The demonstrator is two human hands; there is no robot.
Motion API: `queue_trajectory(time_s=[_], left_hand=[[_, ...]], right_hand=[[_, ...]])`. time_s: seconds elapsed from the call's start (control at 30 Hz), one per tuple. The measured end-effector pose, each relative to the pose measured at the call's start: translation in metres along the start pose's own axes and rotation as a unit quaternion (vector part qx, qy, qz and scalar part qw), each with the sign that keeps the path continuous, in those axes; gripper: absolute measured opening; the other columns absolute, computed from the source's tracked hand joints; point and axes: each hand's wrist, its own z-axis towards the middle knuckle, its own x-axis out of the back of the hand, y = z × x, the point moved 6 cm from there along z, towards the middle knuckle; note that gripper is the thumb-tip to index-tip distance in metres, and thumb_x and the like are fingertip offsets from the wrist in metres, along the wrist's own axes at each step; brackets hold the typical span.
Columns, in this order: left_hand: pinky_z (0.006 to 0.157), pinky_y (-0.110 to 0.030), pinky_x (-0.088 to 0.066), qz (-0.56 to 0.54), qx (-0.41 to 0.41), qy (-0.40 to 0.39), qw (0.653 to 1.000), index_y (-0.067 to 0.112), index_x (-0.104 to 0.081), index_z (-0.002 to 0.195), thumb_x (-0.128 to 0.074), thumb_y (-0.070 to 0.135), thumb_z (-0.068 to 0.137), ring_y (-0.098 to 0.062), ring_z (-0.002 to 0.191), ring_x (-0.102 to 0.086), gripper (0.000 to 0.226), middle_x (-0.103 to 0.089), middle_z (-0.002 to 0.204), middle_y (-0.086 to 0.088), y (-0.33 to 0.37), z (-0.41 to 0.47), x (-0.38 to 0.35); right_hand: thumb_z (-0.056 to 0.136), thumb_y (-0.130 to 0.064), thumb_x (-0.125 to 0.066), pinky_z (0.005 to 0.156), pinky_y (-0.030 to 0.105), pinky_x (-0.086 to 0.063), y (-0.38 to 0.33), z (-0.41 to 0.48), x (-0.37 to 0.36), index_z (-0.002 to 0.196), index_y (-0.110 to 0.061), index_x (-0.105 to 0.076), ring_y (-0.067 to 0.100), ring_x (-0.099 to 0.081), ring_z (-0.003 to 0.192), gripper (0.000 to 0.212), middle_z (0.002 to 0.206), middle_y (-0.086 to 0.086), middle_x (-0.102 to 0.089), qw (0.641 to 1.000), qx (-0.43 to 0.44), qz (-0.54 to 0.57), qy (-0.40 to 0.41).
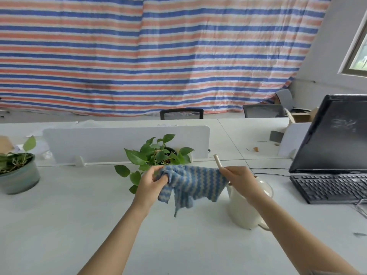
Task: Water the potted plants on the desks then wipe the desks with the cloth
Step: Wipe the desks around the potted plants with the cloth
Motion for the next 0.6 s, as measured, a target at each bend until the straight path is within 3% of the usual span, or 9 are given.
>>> queue_trajectory(time_s=[0.03,0.1,0.2,0.3,0.37,0.43,0.5,0.6], left_hand=[[0.053,-0.006,-0.045,0.024,-0.015,-0.001,1.000,0.027,-0.055,0.093,-0.058,0.008,0.088,0.004,0.061,-0.059,0.020,-0.059,0.073,0.004,0.006,0.001,0.002],[0.047,-0.004,-0.038,0.104,-0.058,-0.012,0.993,0.026,-0.057,0.094,-0.060,0.010,0.087,0.007,0.047,-0.050,0.018,-0.049,0.063,0.009,0.021,0.002,0.003],[0.061,-0.001,-0.042,0.193,-0.099,-0.054,0.975,0.029,-0.063,0.075,-0.061,0.011,0.086,0.010,0.066,-0.058,0.021,-0.062,0.075,0.014,0.037,0.004,-0.005],[0.063,-0.003,-0.043,0.227,-0.106,-0.082,0.965,0.031,-0.063,0.071,-0.061,0.015,0.087,0.013,0.070,-0.058,0.023,-0.064,0.078,0.015,0.046,0.007,-0.014],[0.068,-0.015,-0.045,0.277,-0.146,-0.065,0.947,0.026,-0.066,0.077,-0.059,0.017,0.088,0.004,0.071,-0.058,0.015,-0.058,0.080,0.014,0.057,0.006,-0.020],[0.071,-0.028,-0.048,0.353,-0.208,-0.016,0.912,0.017,-0.069,0.091,-0.058,0.021,0.089,-0.010,0.075,-0.055,0.012,-0.051,0.089,0.005,0.069,-0.001,-0.026],[0.069,-0.030,-0.051,0.412,-0.267,0.026,0.871,0.013,-0.070,0.095,-0.058,0.022,0.088,-0.020,0.087,-0.058,0.016,-0.051,0.111,-0.006,0.077,-0.006,-0.033],[0.069,-0.026,-0.048,0.439,-0.311,0.039,0.842,0.011,-0.071,0.094,-0.060,0.019,0.088,-0.024,0.102,-0.058,0.016,-0.054,0.122,-0.013,0.085,-0.009,-0.041]], right_hand=[[0.091,-0.021,-0.052,0.056,0.022,-0.043,0.001,0.001,0.001,0.088,0.009,-0.066,0.018,-0.047,0.067,0.033,0.073,0.009,-0.054,1.000,-0.009,0.029,0.003],[0.091,-0.020,-0.053,0.045,0.015,-0.047,0.004,0.002,-0.002,0.091,0.007,-0.066,0.017,-0.052,0.062,0.030,0.074,0.010,-0.056,0.994,-0.050,0.096,-0.005],[0.090,-0.022,-0.055,0.047,0.020,-0.047,0.015,0.001,-0.017,0.097,0.000,-0.066,0.016,-0.055,0.068,0.025,0.080,0.009,-0.058,0.973,-0.131,0.183,-0.046],[0.090,-0.019,-0.055,0.058,0.024,-0.047,0.028,0.002,-0.027,0.093,-0.006,-0.065,0.017,-0.052,0.077,0.016,0.094,0.012,-0.055,0.965,-0.160,0.201,-0.043],[0.089,-0.019,-0.056,0.063,0.023,-0.045,0.029,-0.001,-0.031,0.109,-0.005,-0.063,0.019,-0.053,0.082,0.025,0.100,0.011,-0.056,0.992,-0.114,0.053,-0.017],[0.086,-0.025,-0.060,0.084,0.024,-0.042,0.018,-0.011,-0.042,0.124,-0.010,-0.056,0.022,-0.055,0.103,0.041,0.114,0.012,-0.057,0.996,-0.028,-0.086,0.005],[0.084,-0.030,-0.063,0.095,0.021,-0.034,-0.003,-0.028,-0.061,0.130,-0.015,-0.050,0.020,-0.049,0.118,0.050,0.125,0.009,-0.052,0.996,0.039,-0.080,-0.011],[0.082,-0.035,-0.064,0.089,0.022,-0.039,-0.025,-0.040,-0.082,0.133,-0.019,-0.043,0.015,-0.050,0.112,0.057,0.124,0.001,-0.051,0.995,0.073,-0.060,-0.021]])
